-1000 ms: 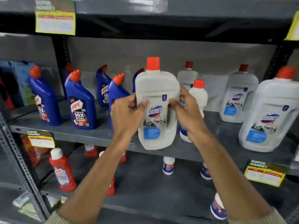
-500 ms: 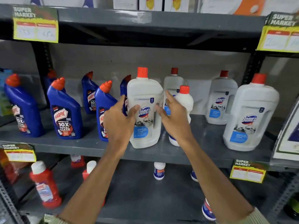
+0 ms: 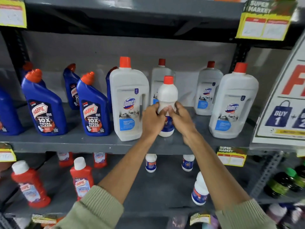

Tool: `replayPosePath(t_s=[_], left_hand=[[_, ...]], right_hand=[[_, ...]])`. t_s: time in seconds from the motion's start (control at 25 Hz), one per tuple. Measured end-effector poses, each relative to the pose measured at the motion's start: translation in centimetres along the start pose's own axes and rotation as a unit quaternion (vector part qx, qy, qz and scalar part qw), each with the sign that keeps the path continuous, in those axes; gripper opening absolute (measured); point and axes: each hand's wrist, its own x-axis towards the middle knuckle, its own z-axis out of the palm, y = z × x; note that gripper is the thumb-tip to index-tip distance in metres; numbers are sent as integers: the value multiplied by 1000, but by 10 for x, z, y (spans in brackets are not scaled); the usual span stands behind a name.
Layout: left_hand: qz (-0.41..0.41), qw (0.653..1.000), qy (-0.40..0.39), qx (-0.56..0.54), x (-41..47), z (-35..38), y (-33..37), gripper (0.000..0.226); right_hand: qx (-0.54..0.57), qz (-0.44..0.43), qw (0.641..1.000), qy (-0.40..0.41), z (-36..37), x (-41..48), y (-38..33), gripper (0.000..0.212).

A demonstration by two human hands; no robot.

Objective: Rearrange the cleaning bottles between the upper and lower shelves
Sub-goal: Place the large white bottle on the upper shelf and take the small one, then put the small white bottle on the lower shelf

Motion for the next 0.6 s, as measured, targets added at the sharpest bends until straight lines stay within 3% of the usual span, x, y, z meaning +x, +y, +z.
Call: replayPosePath(t_s=[0.24, 0.36, 0.6], left_hand=[[65, 997, 25, -41, -61, -25, 4, 7], [59, 995, 11, -78, -105, -37, -2, 18], [-55, 997, -24, -58, -172, -19, -96, 23]], right_hand=[[62, -77, 995, 3, 0, -77, 2, 27], [86, -110, 990, -9, 2, -121, 10, 36], [42, -10, 999, -27, 33, -165, 111, 37]])
